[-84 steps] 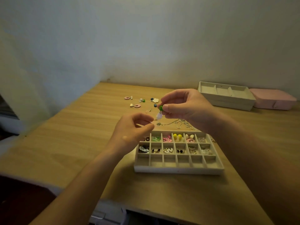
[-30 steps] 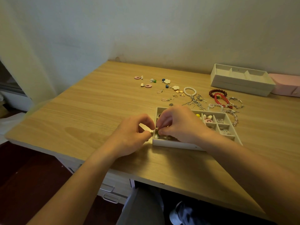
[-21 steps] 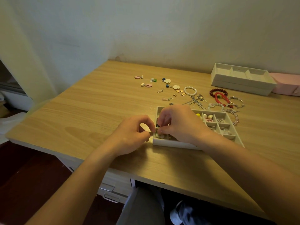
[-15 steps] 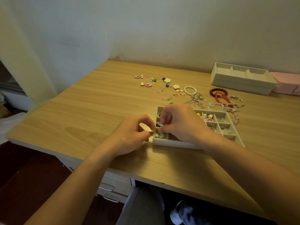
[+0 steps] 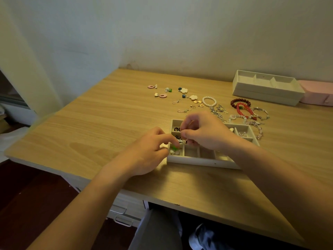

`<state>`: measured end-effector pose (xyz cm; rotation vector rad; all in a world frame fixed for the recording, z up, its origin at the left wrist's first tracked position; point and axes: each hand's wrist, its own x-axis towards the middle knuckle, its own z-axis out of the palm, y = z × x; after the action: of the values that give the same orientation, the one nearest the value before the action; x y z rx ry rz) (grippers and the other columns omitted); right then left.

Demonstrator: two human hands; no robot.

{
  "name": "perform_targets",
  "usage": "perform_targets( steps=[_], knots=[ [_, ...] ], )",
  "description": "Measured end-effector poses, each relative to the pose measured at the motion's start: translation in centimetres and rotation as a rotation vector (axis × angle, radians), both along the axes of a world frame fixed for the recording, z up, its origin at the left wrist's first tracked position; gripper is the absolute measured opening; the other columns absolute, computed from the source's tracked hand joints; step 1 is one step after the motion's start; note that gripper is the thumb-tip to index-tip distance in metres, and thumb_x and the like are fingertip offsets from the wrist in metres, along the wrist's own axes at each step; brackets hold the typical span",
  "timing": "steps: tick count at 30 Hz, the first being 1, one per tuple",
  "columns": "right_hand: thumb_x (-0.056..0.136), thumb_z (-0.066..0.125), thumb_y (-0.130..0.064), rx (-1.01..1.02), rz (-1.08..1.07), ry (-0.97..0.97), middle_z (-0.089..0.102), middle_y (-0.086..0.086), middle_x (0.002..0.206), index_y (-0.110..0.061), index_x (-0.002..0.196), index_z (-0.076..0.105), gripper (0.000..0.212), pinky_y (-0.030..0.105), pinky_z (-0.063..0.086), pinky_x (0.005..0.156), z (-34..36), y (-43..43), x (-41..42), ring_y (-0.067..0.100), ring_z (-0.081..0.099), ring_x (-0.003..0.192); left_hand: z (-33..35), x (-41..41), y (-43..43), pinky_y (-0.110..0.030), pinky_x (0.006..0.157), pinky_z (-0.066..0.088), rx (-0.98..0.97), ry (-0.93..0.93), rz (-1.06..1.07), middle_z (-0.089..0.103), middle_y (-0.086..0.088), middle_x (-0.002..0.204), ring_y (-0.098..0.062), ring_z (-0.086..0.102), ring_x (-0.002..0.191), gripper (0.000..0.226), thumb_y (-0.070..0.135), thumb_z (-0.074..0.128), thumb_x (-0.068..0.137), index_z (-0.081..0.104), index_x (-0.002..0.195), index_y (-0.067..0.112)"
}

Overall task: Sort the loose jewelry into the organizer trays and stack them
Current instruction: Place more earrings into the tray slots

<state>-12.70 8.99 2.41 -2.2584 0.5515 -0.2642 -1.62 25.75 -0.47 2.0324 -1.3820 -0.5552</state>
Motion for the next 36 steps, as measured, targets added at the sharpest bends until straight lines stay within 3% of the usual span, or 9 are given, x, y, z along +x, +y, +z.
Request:
perform_targets(
  steps=[7,10,13,17,21,23,27,32,36],
  knots=[
    [0.091,0.071,-0.011,0.05,-0.087,-0.077,0.076,0.004,0.076,-0.015,0.089,0.072,0.004,0.034,0.061,0.064,2.5,-1.5,2.4,0.013,0.069,0.064,2.9,1.6,0.0,-0.027,0.079,0.049,-0.028,0.037,0.023,0.061,0.005,0.109,-0.016,0.058,0.086,0.04,0.006,0.053,0.093,0.07,0.1,0.041],
    [0.091,0.069,-0.011,0.002,-0.135,-0.112,0.076,0.001,0.079,-0.016,0.09,0.071,0.005,0.031,0.059,0.062,3.5,-3.3,5.2,0.013,0.069,0.067,4.8,4.2,-1.8,-0.027,0.068,0.048,-0.098,0.026,0.109,0.065,0.007,0.1,-0.01,0.057,0.075,0.026,0.016,0.055,0.097,0.071,0.1,0.036],
    [0.092,0.067,-0.011,-0.021,-0.197,-0.095,0.075,0.002,0.081,-0.016,0.091,0.07,0.006,0.032,0.059,0.063,3.2,-5.8,8.7,0.014,0.07,0.071,5.6,7.6,-5.3,-0.017,0.055,0.044,-0.076,0.033,0.217,0.065,0.005,0.099,-0.011,0.059,0.077,0.019,0.021,0.054,0.098,0.07,0.102,0.03],
    [0.093,0.061,-0.005,-0.026,-0.254,-0.025,0.074,0.004,0.09,-0.016,0.091,0.072,0.016,0.031,0.057,0.065,1.1,-9.8,13.9,0.019,0.069,0.081,4.3,12.5,-10.7,-0.027,0.071,0.049,-0.028,0.009,0.333,0.068,-0.006,0.103,-0.013,0.057,0.075,0.017,0.015,0.057,0.093,0.069,0.094,0.027],
    [0.089,0.059,-0.007,-0.184,-0.244,0.061,0.072,0.001,0.104,-0.027,0.095,0.074,0.026,0.036,0.056,0.091,-0.4,-13.0,18.6,0.022,0.066,0.099,2.4,15.8,-15.2,-0.029,0.081,0.05,-0.095,0.022,0.526,0.07,-0.003,0.099,-0.02,0.063,0.088,0.024,0.01,0.054,0.088,0.067,0.083,0.029],
    [0.089,0.064,-0.014,-0.279,-0.227,0.108,0.071,-0.002,0.108,-0.031,0.099,0.072,0.022,0.04,0.055,0.094,-0.6,-14.0,20.5,0.022,0.065,0.103,1.6,16.8,-16.7,-0.03,0.083,0.049,-0.138,0.041,0.606,0.067,0.0,0.094,-0.022,0.063,0.093,0.024,0.009,0.052,0.087,0.067,0.086,0.028],
    [0.088,0.074,-0.025,-0.35,-0.112,0.197,0.07,0.001,0.113,-0.023,0.112,0.073,0.023,0.034,0.055,0.09,-1.2,-15.1,23.1,0.022,0.065,0.105,0.5,17.7,-18.1,-0.026,0.075,0.043,-0.236,0.059,0.659,0.065,0.003,0.09,-0.019,0.061,0.089,0.017,0.015,0.056,0.089,0.069,0.092,0.026],
    [0.087,0.076,-0.017,-0.425,-0.103,0.223,0.074,0.009,0.103,-0.014,0.096,0.077,0.009,0.039,0.058,0.085,-1.6,-15.3,24.4,0.026,0.067,0.095,1.1,17.6,-17.7,-0.025,0.073,0.042,-0.38,0.084,0.7,0.065,0.01,0.087,-0.013,0.061,0.087,0.016,0.015,0.056,0.088,0.068,0.092,0.026],
    [0.086,0.08,-0.025,-0.366,-0.1,0.154,0.074,0.004,0.093,-0.015,0.092,0.076,0.012,0.039,0.06,0.082,-0.2,-14.4,22.7,0.02,0.067,0.085,2.2,16.2,-16.2,-0.021,0.07,0.048,-0.445,0.107,0.674,0.066,0.01,0.091,-0.009,0.063,0.09,0.016,0.012,0.055,0.093,0.066,0.095,0.024]
  ],
)
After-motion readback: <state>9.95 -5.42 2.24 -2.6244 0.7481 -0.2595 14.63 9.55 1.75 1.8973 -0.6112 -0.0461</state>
